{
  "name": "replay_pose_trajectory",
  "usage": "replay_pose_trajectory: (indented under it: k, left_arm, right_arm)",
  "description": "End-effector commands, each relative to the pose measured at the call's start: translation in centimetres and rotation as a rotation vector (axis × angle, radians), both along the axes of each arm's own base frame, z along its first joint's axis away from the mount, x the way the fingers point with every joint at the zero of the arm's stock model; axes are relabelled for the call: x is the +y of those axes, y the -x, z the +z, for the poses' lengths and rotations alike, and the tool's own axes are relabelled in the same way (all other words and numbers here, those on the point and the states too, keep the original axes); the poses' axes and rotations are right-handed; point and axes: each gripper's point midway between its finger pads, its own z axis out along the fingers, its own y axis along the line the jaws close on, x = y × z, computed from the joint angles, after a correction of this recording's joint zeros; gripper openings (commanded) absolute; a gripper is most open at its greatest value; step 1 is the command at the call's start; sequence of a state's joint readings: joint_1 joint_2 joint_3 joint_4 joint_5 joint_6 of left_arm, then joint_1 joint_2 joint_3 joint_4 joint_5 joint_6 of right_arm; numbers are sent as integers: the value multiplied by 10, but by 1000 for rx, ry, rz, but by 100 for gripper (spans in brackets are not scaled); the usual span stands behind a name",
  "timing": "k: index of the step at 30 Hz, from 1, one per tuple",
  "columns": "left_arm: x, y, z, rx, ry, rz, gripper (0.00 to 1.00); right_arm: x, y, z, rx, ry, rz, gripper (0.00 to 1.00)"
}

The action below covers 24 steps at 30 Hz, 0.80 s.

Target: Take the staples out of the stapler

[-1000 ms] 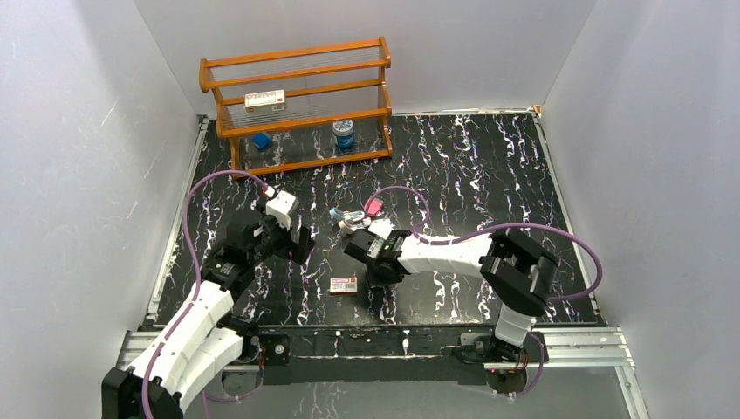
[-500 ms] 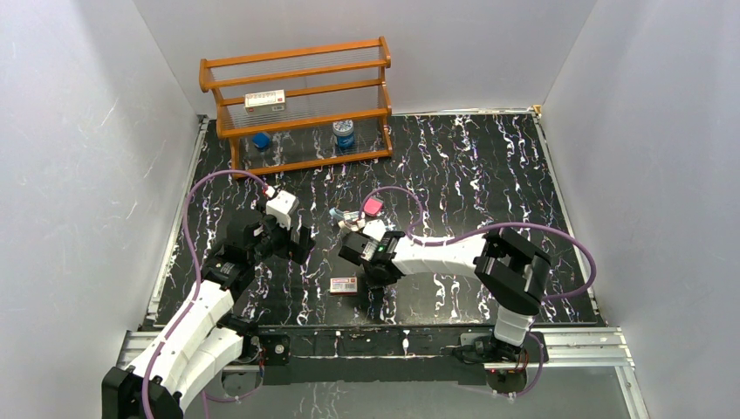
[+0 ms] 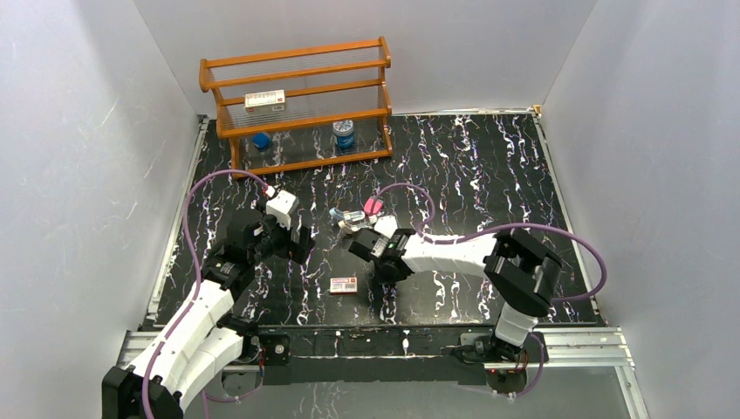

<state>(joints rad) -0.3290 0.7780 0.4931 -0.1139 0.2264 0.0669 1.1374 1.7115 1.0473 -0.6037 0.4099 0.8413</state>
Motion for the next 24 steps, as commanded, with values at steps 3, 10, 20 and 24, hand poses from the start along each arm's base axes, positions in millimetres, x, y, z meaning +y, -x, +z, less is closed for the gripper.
replay_pose_trajectory:
  k: [3, 10, 20, 24]
  left_arm:
    - [-4, -4, 17, -27, 18, -15, 96]
    - [-3, -4, 17, -28, 18, -13, 96]
    - [-4, -4, 18, -29, 19, -14, 96]
    - [-4, -4, 19, -32, 20, -15, 96]
  right_arm:
    - [-11, -29, 21, -52, -70, -64, 31]
    - [-19, -52, 38, -75, -151, -118, 32]
    - [-23, -41, 37, 7, -197, -130, 45]
    - [-15, -21, 26, 37, -214, -128, 56]
